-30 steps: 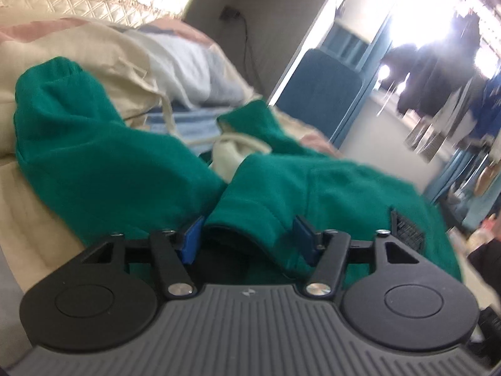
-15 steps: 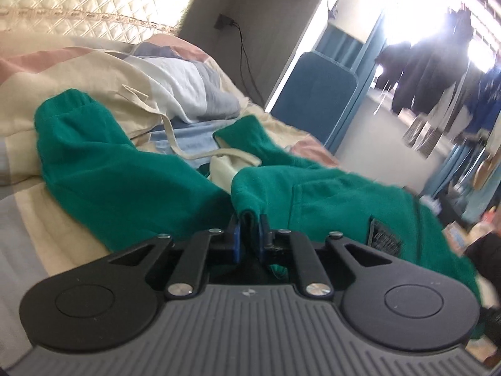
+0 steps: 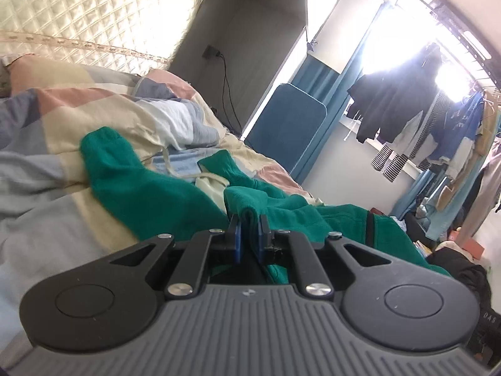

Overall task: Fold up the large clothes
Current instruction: 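Lift the sweatshirt with both grippers, then open them over the quilt, then move both open grippers to a new spot on the sweatshirt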

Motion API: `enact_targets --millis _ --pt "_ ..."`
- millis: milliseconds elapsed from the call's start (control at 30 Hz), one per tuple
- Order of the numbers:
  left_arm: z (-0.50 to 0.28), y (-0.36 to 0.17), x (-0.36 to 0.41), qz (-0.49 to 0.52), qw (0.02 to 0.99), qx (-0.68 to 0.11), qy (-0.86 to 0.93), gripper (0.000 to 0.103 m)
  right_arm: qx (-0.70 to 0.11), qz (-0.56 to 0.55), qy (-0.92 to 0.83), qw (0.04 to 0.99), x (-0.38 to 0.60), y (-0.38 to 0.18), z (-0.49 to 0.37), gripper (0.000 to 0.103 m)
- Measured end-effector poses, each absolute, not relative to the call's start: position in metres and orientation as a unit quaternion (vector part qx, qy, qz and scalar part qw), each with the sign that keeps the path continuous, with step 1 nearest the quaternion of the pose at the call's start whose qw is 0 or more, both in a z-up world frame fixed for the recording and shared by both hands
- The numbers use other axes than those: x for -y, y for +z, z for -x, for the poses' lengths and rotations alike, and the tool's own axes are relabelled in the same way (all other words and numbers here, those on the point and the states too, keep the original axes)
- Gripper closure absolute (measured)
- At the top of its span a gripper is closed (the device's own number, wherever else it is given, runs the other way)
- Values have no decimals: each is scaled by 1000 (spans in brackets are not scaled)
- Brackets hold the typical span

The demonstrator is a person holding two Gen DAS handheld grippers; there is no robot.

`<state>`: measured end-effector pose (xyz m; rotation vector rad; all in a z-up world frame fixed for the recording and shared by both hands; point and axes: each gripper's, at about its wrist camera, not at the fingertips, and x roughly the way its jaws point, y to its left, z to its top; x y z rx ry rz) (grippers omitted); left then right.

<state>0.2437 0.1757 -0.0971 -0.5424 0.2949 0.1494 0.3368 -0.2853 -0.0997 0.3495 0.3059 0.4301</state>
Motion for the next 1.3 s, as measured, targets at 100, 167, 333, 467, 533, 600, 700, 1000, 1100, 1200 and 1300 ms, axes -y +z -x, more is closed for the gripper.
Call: enact_targets --millis 100,167,333,467,533,600,700,1000,1100,1200,1300 --pt "-203 -86 -168 273 949 -141 71 92 -146 -167 211 952 293 -86 -310 91" --pt "-171 -76 -159 264 953 -134 70 92 -140 -168 209 953 301 -79 -291 91" --pt "-100 -64 -137 265 953 -133 66 92 -144 -167 206 953 316 -74 -246 92" --pt "-57 -74 -119 256 949 -167 73 92 -191 -168 193 948 318 -86 -227 91" --pt "-45 -85 -114 256 943 -194 81 92 -236 -161 169 943 317 -96 -225 91" --pt "-40 -94 -109 248 937 -225 93 92 -283 -156 147 935 316 -108 -229 91" --pt "-38 -107 -108 250 925 -262 111 92 -340 -162 120 919 318 -125 -238 91" --pt "-50 -115 -109 257 909 -304 122 43 -345 -198 106 911 325 -136 -241 62" --pt "-56 -105 -114 256 913 -291 129 38 -324 -202 120 916 324 -131 -235 34" --pt "-67 -96 -116 255 917 -282 122 37 -304 -179 133 926 317 -124 -231 34" --pt "-85 -85 -109 230 929 -268 107 37 -293 -158 156 930 305 -121 -236 34"
